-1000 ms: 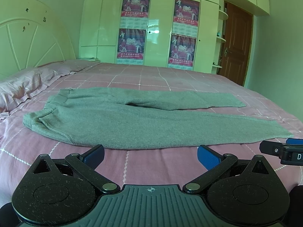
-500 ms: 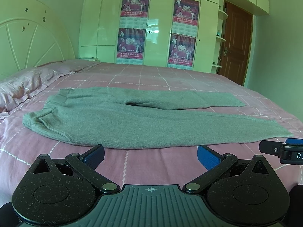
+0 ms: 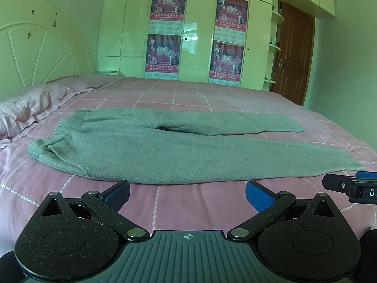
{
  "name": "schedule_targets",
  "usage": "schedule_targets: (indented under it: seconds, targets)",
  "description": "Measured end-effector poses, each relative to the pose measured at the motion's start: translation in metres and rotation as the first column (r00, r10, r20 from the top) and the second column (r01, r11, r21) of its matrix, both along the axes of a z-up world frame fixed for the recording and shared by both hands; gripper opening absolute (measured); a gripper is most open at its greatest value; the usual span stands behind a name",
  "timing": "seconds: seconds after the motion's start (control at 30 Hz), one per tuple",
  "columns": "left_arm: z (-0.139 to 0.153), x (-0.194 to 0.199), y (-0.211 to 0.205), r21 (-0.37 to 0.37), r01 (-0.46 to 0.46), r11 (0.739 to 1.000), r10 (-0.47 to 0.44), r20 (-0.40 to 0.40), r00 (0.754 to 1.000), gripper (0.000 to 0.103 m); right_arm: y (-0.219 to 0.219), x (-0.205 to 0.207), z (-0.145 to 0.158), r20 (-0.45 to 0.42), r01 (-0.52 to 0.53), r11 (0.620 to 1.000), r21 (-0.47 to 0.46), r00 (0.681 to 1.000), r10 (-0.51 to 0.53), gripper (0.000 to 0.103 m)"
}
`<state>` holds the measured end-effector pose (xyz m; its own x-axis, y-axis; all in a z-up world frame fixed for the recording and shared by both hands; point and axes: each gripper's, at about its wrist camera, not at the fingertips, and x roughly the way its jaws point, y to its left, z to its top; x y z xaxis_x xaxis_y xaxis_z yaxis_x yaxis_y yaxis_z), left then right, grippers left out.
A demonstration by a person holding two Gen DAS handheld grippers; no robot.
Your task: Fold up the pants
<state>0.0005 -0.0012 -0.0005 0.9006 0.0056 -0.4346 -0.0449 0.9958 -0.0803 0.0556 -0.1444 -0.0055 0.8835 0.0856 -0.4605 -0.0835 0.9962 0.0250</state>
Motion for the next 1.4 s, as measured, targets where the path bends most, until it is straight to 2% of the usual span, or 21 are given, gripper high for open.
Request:
schedule_targets:
  seconds: [1.1,1.2,1.3,1.4]
  targets:
    - [-0.003,0.000,0.001,0.022,0.012,1.000,-0.011,-0.016,1.000,0.103,0.000,0.001,-0.003,-0.006,-0.001,1.000,-0.001,1.000,0.001,0.097]
    - [0.004,0.007,0.014,0.009,0.008,1.000,-0.008,-0.022,1.000,0.103,0.000,0.005,-0.008,-0.003,-0.026,1.000,-0.010,1.000,0.026,0.097]
    - [0.015,0.031,0.043,0.001,0.005,1.000,-0.005,-0.040,0.999,0.103,-0.003,0.018,0.009,0.032,-0.077,0.997,-0.005,0.997,0.077,0.097]
    - [0.024,0.068,0.086,-0.010,0.029,1.000,-0.030,-0.070,0.997,0.103,-0.007,0.053,0.028,0.030,-0.152,0.988,0.023,0.988,0.151,0.097]
